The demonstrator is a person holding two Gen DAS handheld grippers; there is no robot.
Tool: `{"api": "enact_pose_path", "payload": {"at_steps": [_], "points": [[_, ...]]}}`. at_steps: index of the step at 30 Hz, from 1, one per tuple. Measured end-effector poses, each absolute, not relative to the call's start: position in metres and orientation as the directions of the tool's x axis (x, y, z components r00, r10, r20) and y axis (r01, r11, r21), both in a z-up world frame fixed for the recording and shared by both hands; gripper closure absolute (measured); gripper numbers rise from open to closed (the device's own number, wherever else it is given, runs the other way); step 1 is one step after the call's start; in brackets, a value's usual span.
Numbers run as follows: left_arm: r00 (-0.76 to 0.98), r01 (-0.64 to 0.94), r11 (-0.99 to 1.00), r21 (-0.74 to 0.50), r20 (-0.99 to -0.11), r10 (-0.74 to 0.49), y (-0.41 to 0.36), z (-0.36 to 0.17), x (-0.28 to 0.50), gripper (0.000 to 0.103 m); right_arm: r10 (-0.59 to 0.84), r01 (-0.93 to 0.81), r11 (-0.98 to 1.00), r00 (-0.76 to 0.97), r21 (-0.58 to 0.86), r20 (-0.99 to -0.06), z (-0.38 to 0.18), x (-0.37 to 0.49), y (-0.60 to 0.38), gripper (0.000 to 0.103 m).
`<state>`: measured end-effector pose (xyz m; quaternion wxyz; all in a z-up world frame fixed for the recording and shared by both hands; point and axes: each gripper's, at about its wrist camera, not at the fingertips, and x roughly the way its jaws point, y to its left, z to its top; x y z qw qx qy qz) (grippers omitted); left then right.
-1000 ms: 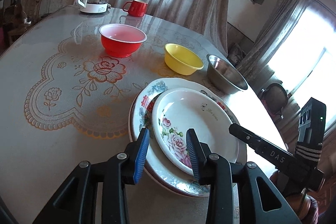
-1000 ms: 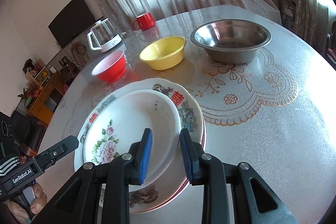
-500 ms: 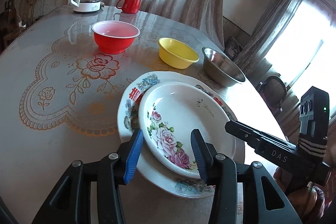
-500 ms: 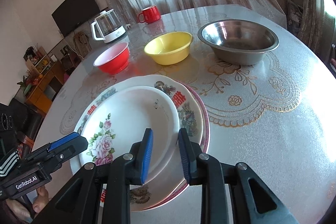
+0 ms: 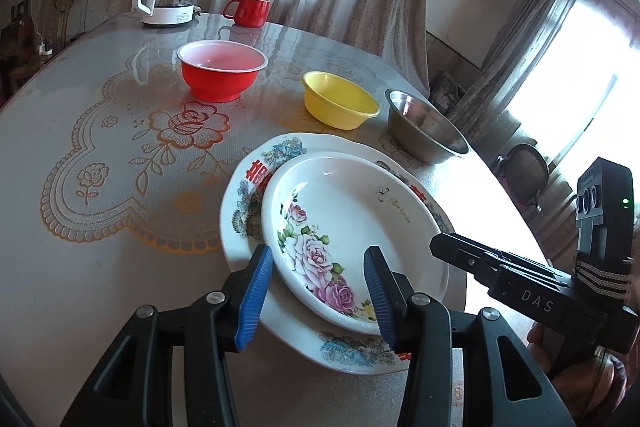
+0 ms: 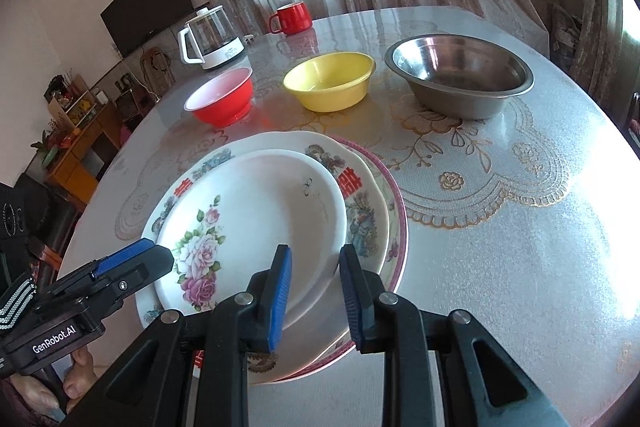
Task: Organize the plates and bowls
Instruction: 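Open the right gripper and withdraw from the plate stack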
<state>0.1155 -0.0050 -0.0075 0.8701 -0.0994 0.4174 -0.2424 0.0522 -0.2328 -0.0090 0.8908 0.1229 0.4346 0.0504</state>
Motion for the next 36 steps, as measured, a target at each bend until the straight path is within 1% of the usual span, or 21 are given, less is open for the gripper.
{"api": "enact_pose_path", "payload": {"at_steps": [3, 7, 15, 21, 27, 36], "points": [[0.540, 0.330, 0.866, -0.375, -0.677, -0.499, -0.003, -0.006, 0.115, 0.056, 0.217, 0.012, 0.959, 0.611, 0.283, -0.761, -0.009, 0.054, -0.235, 0.076], [0.543, 0.323, 0.873, -0.367, -0.683, -0.488, -0.001, -0.004, 0.115, 0.056, 0.238, 0.014, 0.950, 0.609, 0.311, -0.756, -0.009, 0.055, -0.238, 0.076], [0.534, 0.305, 0.885, -0.350, -0.707, -0.464, -0.006, -0.002, 0.122, 0.056, 0.302, 0.007, 0.919, 0.629, 0.393, -0.716, -0.010, 0.054, -0.249, 0.076], [0.550, 0.323, 0.891, -0.319, -0.703, -0.451, -0.015, 0.007, 0.129, 0.052, 0.316, 0.005, 0.908, 0.651, 0.420, -0.690, -0.005, 0.056, -0.256, 0.076], [0.550, 0.344, 0.890, -0.300, -0.704, -0.450, -0.030, 0.016, 0.140, 0.052, 0.296, 0.054, 0.897, 0.665, 0.439, -0.686, -0.004, 0.063, -0.277, 0.076], [0.511, 0.346, 0.884, -0.315, -0.727, -0.459, -0.054, 0.015, 0.159, 0.052, 0.216, 0.140, 0.899, 0.684, 0.415, -0.697, -0.001, 0.075, -0.309, 0.076]]}}
